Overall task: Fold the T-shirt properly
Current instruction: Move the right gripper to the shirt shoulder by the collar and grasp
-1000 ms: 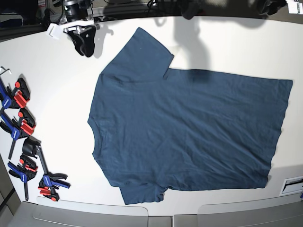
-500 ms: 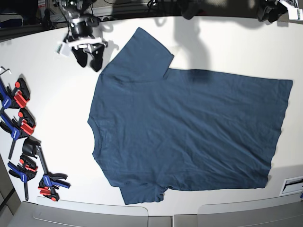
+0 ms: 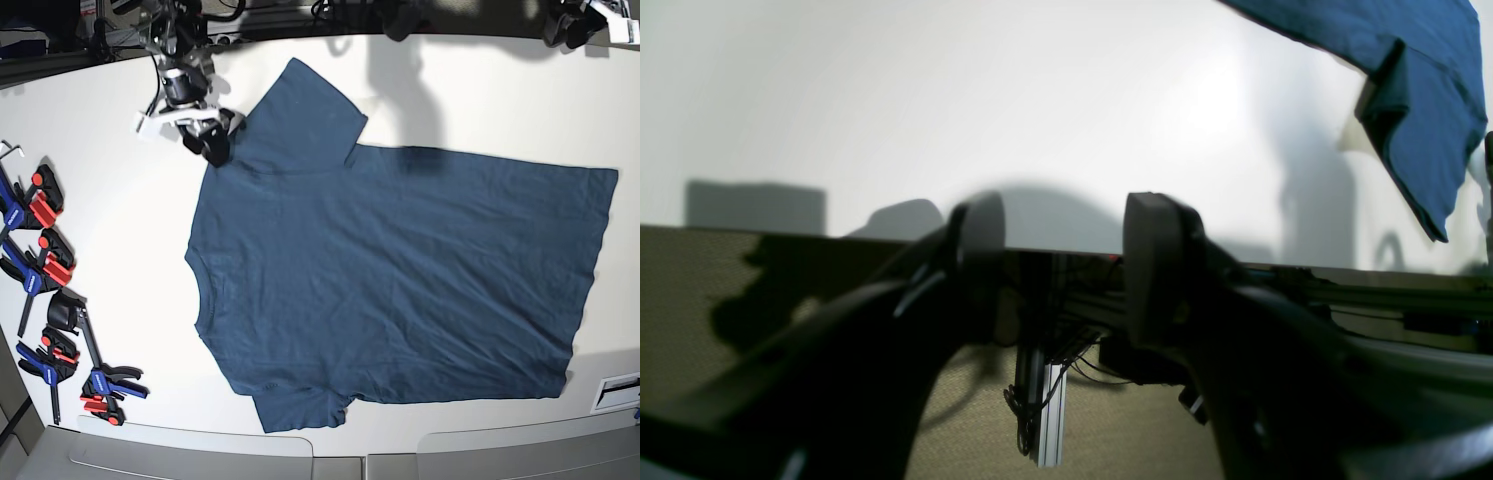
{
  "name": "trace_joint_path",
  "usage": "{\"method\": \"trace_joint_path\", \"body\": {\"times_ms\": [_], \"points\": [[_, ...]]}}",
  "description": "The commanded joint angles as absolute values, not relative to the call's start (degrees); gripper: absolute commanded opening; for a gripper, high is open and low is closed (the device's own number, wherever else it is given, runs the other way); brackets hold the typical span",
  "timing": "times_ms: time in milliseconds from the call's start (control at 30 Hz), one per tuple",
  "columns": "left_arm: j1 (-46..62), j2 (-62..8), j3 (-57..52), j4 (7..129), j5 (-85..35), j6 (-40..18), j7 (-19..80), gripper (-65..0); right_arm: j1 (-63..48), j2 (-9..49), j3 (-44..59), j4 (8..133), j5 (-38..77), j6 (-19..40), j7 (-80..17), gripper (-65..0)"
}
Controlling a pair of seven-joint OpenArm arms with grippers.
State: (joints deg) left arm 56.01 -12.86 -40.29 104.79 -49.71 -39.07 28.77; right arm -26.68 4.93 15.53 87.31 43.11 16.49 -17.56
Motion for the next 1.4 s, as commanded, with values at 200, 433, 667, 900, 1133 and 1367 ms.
{"method": "trace_joint_path", "body": {"times_ms": [200,433,667,900,1133,1367], "points": [[57.0,-13.2,-40.9,105.5,-50.6,-39.5,28.1,-38.3,-24.4,4.6,15.7,87.6,42.6,16.2,-19.5,-30.7],[57.0,-13.2,-40.9,105.5,-50.6,-39.5,28.5,-38.3,-24.3,4.3,15.7,87.6,42.6,16.2,-19.3,-34.5],[56.9,-13.2,-40.9,105.5,-50.7,-39.5,28.6,-38.3,-23.5,4.3,15.7,87.6,42.3,16.3,-18.9,-50.8],[56.8,-13.2,-40.9,105.5,-50.7,-39.5,28.6,-38.3,-23.3,4.3,15.7,87.6,41.8,16.6,-17.6,-65.0],[54.1,-13.4,-40.9,105.5,-50.7,-39.5,28.8,-38.2,-23.3,4.3,15.7,87.6,39.2,19.4,-17.6,-65.0],[46.6,-17.0,-40.9,105.5,-50.6,-34.3,33.0,-34.3,-23.4,4.3,15.7,87.6,39.1,19.4,-18.0,-65.0]]}}
